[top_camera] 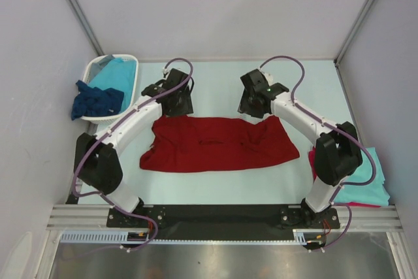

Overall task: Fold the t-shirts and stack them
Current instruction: Rotate the tshirt 90 degrees

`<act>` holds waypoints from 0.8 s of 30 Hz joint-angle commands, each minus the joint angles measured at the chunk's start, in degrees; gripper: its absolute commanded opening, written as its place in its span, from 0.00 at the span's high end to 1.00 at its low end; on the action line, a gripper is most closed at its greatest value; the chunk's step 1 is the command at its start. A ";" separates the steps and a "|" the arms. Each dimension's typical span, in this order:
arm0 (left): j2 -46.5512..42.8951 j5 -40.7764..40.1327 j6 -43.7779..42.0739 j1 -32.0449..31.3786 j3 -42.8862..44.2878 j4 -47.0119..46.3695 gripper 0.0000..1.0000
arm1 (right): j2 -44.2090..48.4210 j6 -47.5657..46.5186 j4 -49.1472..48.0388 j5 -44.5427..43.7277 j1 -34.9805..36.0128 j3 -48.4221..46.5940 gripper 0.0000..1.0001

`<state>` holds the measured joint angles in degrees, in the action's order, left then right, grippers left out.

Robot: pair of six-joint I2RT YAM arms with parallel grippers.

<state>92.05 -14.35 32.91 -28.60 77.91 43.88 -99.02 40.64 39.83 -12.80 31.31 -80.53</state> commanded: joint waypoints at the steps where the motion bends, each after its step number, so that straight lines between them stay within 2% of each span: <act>1: -0.38 2.13 0.05 -0.75 -0.12 1.74 0.45 | -0.03 -2.76 4.72 -2.85 -0.02 -2.09 0.50; 9: -4.07 2.22 4.00 -5.32 -13.73 -2.48 0.46 | 1.11 -1.88 3.94 -4.17 -1.34 6.78 0.53; 24: -3.90 1.95 6.20 -6.38 -20.51 -3.89 0.48 | -5.65 -4.26 1.04 -4.34 -4.67 8.73 0.58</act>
<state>89.10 -12.27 37.45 -34.65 58.35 41.23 -102.37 37.41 42.13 -15.86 27.83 -71.81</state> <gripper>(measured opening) 0.525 0.431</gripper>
